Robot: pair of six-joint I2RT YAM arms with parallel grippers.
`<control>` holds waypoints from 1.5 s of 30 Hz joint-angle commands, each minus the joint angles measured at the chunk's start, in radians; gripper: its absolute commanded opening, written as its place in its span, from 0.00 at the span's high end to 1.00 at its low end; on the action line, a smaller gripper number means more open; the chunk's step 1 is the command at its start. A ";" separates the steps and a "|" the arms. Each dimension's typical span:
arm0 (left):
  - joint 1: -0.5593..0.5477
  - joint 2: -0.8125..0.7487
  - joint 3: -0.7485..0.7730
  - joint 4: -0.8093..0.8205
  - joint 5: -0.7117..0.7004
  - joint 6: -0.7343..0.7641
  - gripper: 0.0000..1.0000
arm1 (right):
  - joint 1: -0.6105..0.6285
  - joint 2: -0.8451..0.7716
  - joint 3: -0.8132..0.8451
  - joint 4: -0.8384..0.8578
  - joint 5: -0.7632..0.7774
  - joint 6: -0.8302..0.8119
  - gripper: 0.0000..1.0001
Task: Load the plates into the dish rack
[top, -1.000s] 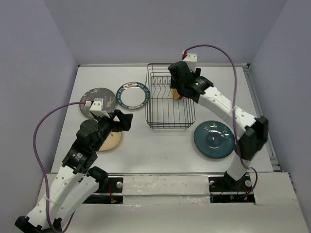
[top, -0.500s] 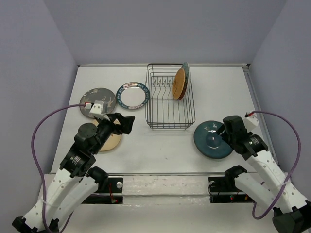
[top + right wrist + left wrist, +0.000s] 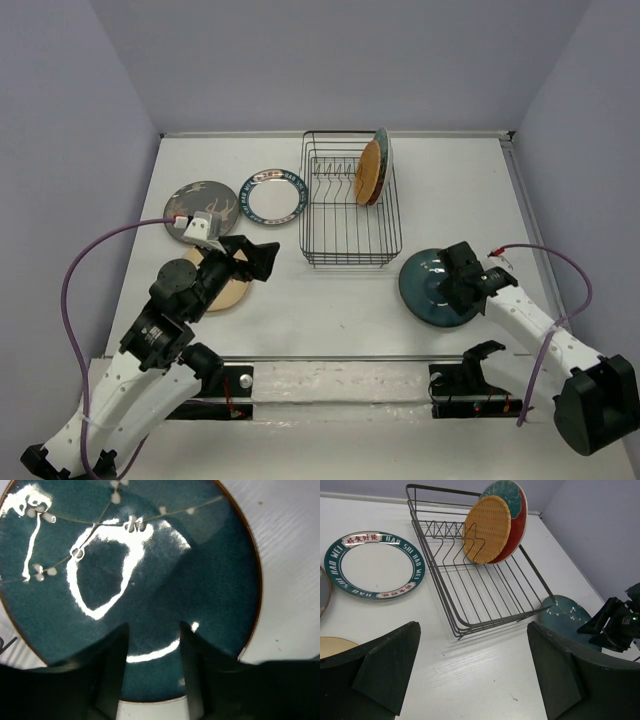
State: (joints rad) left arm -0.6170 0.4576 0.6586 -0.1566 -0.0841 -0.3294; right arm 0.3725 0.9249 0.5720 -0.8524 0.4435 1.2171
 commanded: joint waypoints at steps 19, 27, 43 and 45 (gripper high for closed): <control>-0.006 0.024 0.021 0.034 -0.023 0.020 0.01 | -0.425 0.817 0.385 0.822 -0.301 -0.406 0.93; 0.036 0.052 0.021 0.037 -0.009 0.020 0.01 | -0.472 0.887 0.583 0.825 -0.354 -0.453 0.93; 0.022 0.013 0.018 0.043 0.006 0.020 0.01 | -0.492 0.117 -0.055 0.475 -0.083 -0.286 0.25; 0.013 0.010 0.018 0.045 0.004 0.021 0.01 | -0.501 0.040 -0.087 0.437 -0.048 -0.278 0.25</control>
State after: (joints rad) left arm -0.5877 0.4808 0.6586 -0.1562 -0.0822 -0.3229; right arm -0.1131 1.0676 0.5167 -0.2848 0.2859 0.8867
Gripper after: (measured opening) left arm 0.990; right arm 0.753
